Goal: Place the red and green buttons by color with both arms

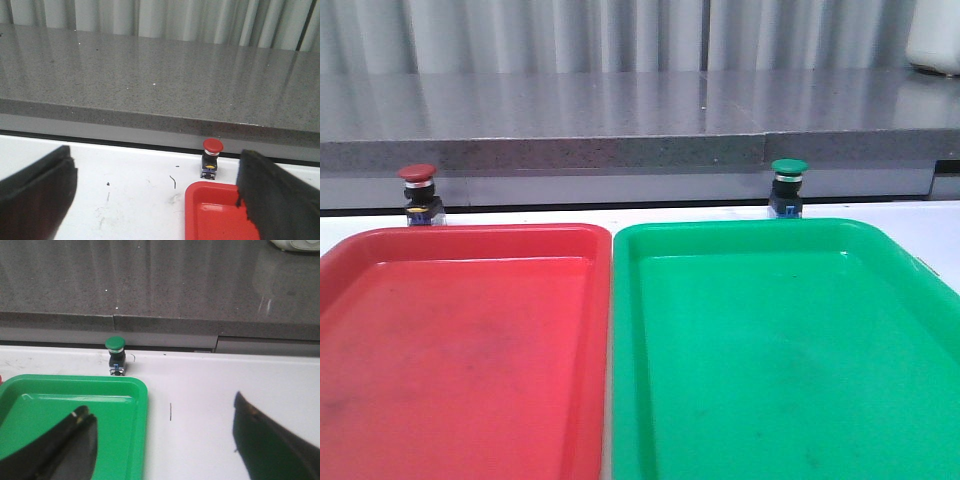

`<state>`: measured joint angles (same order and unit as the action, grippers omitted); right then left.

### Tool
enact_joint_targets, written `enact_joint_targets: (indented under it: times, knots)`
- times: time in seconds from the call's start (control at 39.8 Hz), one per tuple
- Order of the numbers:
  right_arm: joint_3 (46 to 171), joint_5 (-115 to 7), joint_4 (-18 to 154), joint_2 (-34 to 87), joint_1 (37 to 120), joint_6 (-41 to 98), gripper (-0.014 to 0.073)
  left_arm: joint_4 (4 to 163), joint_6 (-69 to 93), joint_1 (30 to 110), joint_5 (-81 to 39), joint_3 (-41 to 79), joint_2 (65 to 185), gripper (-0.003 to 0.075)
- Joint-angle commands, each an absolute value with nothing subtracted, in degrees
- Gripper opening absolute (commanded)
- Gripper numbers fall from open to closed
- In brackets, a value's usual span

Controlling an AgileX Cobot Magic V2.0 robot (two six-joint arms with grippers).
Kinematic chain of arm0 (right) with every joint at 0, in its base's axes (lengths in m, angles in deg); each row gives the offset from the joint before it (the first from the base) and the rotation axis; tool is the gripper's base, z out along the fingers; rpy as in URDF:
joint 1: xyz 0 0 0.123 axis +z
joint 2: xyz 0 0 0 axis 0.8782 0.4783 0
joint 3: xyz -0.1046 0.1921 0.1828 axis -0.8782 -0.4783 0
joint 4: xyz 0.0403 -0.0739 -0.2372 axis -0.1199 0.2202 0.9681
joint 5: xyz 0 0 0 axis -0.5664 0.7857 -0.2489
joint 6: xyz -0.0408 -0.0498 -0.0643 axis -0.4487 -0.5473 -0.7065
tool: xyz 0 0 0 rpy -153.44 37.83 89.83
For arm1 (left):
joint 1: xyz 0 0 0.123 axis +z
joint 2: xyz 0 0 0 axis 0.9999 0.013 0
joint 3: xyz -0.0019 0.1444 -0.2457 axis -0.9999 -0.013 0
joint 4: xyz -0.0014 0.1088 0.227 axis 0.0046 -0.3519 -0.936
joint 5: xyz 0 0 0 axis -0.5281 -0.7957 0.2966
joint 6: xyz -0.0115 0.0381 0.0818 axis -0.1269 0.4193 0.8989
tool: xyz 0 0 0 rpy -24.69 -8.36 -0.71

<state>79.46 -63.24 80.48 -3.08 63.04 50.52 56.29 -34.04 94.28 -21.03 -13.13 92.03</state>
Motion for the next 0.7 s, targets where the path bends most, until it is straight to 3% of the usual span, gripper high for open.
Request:
enact_joint_targets:
  times: [0.0, 0.4, 0.68]
  knots:
    - [81.68, -58.94, 80.39, -2.48, 62.76, 49.93, 0.0643, 56.30, -34.61, 94.48, -16.09, -11.22, 92.66, 0.0667]
    - [81.68, -58.94, 80.39, -2.48, 62.76, 49.93, 0.0643, 59.65, -34.61, 94.35, -11.89, -10.99, 94.02, 0.0565]
    - [81.68, -58.94, 80.39, -2.48, 62.76, 49.93, 0.0643, 59.27, -32.90, 86.80, -12.18, -1.42, 111.39, 0.0565]
